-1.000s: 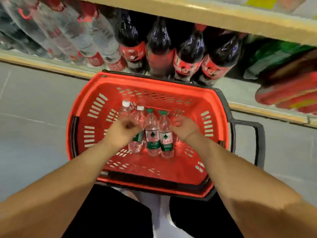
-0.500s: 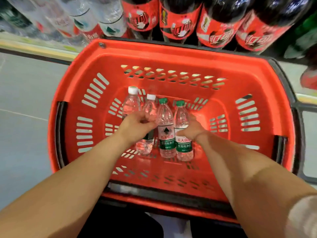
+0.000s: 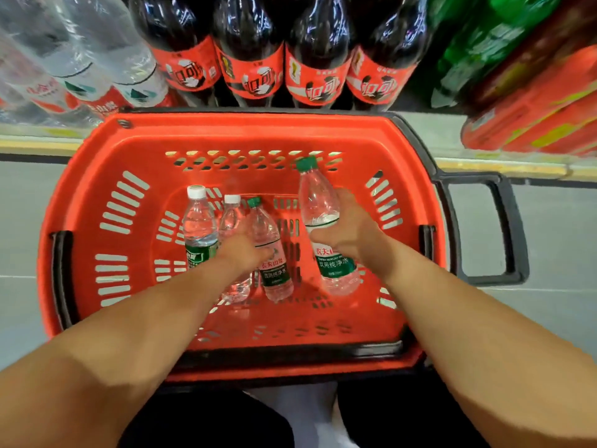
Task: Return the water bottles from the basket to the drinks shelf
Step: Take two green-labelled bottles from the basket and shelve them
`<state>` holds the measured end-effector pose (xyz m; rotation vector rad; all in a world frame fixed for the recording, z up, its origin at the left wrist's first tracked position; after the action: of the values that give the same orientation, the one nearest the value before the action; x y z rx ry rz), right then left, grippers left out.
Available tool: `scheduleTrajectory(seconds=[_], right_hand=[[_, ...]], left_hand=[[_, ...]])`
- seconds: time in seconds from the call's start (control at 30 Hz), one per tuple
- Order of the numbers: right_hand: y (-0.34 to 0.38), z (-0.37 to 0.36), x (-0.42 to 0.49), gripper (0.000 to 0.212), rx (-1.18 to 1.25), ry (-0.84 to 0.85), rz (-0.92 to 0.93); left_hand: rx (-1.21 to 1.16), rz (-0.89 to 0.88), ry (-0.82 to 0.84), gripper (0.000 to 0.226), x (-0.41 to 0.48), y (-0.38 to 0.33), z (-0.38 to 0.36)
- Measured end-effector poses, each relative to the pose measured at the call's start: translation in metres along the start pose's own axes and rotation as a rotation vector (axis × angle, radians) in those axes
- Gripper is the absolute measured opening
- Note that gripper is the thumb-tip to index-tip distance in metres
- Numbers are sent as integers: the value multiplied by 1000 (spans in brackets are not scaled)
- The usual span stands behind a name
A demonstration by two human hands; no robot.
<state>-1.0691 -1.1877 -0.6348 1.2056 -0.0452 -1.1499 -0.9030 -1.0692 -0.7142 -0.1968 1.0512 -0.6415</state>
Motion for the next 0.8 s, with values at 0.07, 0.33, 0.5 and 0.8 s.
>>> scheduleTrajectory(seconds=[0.07, 0.33, 0.5, 0.8], right_hand=[[0, 3, -6, 65, 150, -34, 25], [-8, -2, 4, 68, 109, -44, -11], [-4, -1, 6, 69, 85, -16, -32], [0, 1, 0, 65, 71, -1, -41]], left_hand=[[-85, 72, -41, 108, 12, -6, -14], [80, 297, -270, 93, 43, -16, -65], [-153, 191, -384, 107, 44, -7, -70], [-539, 143, -285, 102, 45, -15, -73]])
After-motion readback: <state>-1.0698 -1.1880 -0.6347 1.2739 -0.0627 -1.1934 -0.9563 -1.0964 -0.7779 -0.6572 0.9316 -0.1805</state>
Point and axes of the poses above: each hand's wrist, its own x-axis towards the middle knuckle, its own z-axis out of the back of the hand, y = z × x, the point moved 3 cm from there along x, towards the middle knuckle, and after that the axes turned 4 degrees about y, right-handed, at the moved point
